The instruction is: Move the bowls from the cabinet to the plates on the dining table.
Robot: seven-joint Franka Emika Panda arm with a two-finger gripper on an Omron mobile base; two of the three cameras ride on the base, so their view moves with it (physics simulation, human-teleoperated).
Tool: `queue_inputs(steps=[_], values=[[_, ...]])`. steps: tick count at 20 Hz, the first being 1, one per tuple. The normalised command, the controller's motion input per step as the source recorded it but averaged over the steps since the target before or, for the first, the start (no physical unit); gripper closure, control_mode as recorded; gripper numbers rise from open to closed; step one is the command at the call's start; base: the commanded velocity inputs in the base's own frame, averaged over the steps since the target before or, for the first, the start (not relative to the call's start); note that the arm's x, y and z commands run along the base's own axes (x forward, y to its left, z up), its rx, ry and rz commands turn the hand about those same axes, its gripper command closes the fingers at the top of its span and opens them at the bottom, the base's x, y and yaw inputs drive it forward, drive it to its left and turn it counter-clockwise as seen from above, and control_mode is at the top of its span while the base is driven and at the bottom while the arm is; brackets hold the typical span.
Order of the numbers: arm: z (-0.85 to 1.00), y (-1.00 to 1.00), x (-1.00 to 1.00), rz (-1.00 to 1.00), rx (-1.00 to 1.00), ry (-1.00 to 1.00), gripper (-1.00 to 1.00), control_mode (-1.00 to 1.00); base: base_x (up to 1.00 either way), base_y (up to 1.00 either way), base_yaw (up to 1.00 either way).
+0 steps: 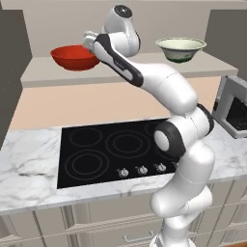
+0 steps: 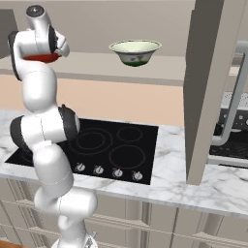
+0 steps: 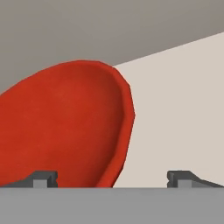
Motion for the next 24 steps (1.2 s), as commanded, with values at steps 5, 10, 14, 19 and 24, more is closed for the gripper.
queue_inputs(steps=[5, 10, 14, 19, 24], values=[[-0.11, 0.00, 0.05, 0.00, -0.03, -0.06, -1.00, -1.00, 0.00, 0.00, 0.00], [-0.08, 0.01, 0.26, 0.00, -0.03, -0.05, -1.00, -1.00, 0.00, 0.00, 0.00], [-0.07, 0.01, 0.48, 0.00, -0.02, -0.01, -1.00, -1.00, 0.00, 0.00, 0.00], [-0.06, 0.09, 0.44, 0.00, -0.03, 0.00, 1.00, -1.00, 0.00, 0.00, 0.00], [-0.01, 0.03, 0.16, 0.00, -0.01, 0.00, 1.00, -1.00, 0.00, 0.00, 0.00]])
